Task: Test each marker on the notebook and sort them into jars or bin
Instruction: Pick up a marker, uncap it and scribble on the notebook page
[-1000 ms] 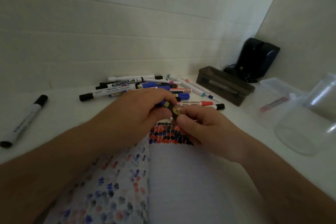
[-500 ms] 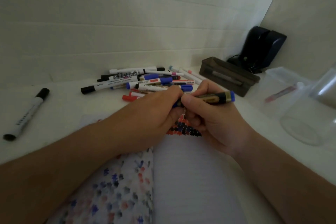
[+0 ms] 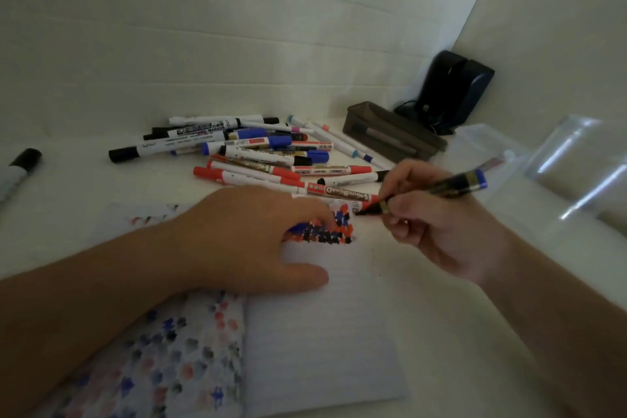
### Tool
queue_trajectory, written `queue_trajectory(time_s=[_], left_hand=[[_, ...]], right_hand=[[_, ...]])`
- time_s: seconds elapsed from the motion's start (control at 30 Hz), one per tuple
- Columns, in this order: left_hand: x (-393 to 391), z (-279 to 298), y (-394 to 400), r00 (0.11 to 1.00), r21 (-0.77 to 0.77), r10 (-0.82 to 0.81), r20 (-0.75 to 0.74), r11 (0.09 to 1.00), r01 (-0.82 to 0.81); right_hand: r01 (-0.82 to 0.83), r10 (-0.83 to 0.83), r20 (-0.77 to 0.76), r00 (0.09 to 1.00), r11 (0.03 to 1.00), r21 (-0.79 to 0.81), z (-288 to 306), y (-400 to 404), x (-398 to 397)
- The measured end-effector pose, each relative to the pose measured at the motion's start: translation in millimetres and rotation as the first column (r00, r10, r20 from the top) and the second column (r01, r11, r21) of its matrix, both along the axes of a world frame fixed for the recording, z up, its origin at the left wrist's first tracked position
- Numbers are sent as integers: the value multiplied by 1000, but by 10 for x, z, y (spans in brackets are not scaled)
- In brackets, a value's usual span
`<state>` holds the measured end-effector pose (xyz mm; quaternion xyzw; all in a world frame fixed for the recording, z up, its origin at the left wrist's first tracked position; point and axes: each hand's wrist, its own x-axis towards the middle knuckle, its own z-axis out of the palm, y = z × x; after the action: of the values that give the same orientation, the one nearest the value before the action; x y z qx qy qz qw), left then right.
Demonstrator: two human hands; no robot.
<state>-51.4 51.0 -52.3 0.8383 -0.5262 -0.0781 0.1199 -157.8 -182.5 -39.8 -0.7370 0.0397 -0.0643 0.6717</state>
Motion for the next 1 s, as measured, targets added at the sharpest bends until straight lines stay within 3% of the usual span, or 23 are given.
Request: queue_trajectory(time_s=[0.07,0.17,0.7,1.0], left_hand=[[-17,-17,-48,992,93,-43,119,995,32],[-31,-22,-87,993,128,-31,118,992,16],[-3,-57,-97,988,96,-18,151,995,3],[2,-66,-96,987,101,-24,158,995,8]], right_hand=[[123,-125,-30,992,991,-60,-170,44,-36],[228,-232,-32,972,969,-92,-256,63,4],[264,-298,-64,952,912,-314,-245,176,43],[257,-292,-78,953,919,-299,-248,179,24]])
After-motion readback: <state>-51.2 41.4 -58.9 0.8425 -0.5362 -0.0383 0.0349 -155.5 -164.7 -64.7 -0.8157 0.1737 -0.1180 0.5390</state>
